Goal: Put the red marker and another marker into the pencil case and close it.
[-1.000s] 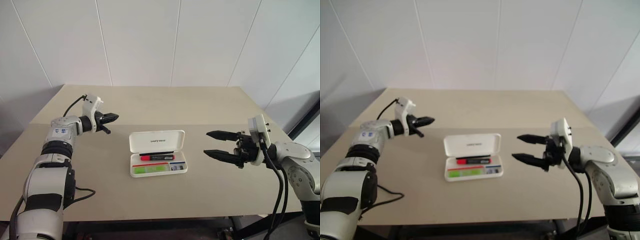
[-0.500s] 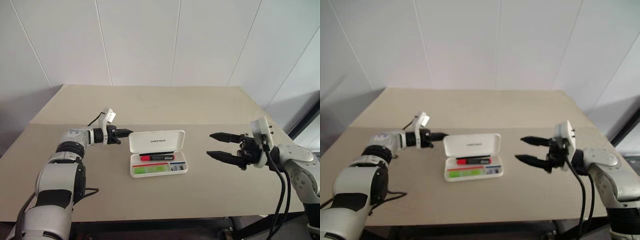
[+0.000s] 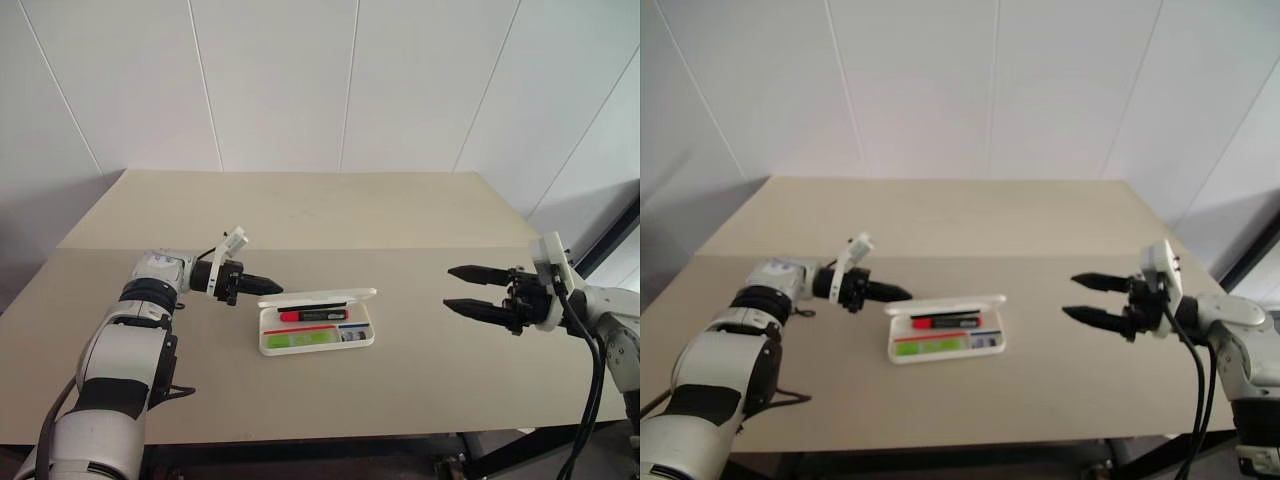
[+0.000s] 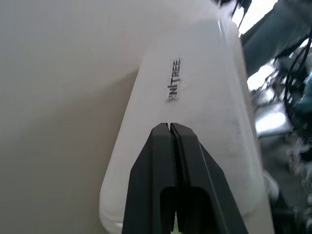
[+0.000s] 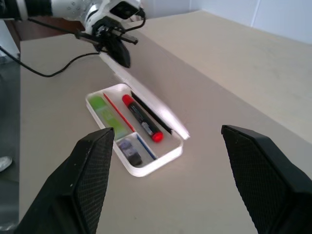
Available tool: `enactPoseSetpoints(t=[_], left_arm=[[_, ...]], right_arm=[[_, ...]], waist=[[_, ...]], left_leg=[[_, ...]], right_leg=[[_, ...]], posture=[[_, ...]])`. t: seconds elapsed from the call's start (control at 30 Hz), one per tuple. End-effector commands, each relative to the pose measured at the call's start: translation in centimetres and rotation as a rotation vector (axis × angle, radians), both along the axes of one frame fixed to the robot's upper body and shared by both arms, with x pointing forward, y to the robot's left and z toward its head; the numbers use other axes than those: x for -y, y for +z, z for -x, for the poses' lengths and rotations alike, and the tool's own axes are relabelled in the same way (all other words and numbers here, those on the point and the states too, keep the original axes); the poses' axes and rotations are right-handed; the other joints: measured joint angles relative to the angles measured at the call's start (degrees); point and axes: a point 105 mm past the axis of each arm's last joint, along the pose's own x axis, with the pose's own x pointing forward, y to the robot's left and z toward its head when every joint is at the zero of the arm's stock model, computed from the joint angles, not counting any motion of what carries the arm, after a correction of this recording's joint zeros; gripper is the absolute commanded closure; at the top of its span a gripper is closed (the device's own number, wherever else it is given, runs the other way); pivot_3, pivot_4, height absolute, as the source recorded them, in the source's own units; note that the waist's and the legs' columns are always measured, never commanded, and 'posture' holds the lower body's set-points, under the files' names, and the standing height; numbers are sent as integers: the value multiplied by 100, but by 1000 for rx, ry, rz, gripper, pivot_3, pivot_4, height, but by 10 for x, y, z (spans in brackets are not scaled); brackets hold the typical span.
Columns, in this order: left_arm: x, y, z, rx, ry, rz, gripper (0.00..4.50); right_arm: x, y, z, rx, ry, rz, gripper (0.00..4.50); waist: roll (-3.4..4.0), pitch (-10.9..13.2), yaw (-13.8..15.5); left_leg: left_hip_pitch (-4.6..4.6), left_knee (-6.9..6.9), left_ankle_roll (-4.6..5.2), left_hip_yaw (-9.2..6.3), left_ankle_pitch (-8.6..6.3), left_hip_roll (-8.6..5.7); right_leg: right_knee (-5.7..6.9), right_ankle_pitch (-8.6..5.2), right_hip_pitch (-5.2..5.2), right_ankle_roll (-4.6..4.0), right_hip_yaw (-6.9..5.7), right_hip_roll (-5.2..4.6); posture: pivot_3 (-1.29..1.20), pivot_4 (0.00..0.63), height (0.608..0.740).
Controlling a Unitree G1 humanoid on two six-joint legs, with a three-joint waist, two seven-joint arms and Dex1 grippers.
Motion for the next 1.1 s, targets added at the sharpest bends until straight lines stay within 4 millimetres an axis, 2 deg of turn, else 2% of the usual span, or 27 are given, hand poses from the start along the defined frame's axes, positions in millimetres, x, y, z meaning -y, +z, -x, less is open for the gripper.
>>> enactPoseSetpoints(t=[0.03, 0.23, 0.37, 0.5, 0.7, 0.93, 1.0, 1.1], left_arm=[[1, 5, 12, 12, -128, -34, 4465], [4, -5, 22, 11, -196, -102, 4465], [5, -13, 32, -4, -249, -152, 4465], [5, -26, 39, -13, -302, -259, 4465], [9, -37, 45, 9, -388, -403, 4465], [9, -44, 42, 44, -442, -522, 4465], [9, -44, 40, 54, -441, -529, 4465], [16, -36, 31, 112, -401, -483, 4465]], right_arm=[[10, 11, -2, 46, 20, 26, 0], [17, 17, -11, 64, 47, 28, 0], [12, 24, -9, 78, 110, 16, 0], [4, 42, -12, 125, 130, -55, 0], [0, 41, -10, 130, 148, -62, 0], [-5, 38, 0, 124, 177, -80, 0], [-6, 39, 1, 129, 175, -88, 0], [-8, 39, 1, 136, 170, -80, 0]], waist=[[0, 0, -10], [15, 10, -31], [30, 19, -47], [46, 29, -85], [48, 28, -110], [53, 26, -110], [54, 26, -111], [53, 26, -107]], left_leg=[[0, 0, 0, 0, 0, 0], [0, -1, 0, 0, 0, 0], [1, -1, 0, -1, 0, 0], [1, 5, 0, -1, 0, 0], [6, 7, 0, -5, 0, 0], [11, 12, 1, -5, 1, -2], [15, 17, 6, -4, 4, -5], [22, 27, 15, -5, 12, -7]], right_leg=[[0, 0, 0, 0, 0, 0], [5, -2, -3, 3, 3, 0], [14, -6, -3, 6, 4, 0], [18, -6, -3, 6, 6, -1], [21, -7, 2, 3, 6, -2], [24, -10, 6, 0, 8, -4], [27, -52, 10, -77, 10, -7], [30, -52, 20, -78, 12, -9]], posture=[[0, 150, 740], [0, 150, 740], [0, 150, 740], [0, 150, 740], [0, 150, 740], [0, 150, 740], [0, 150, 740], [0, 150, 740]])
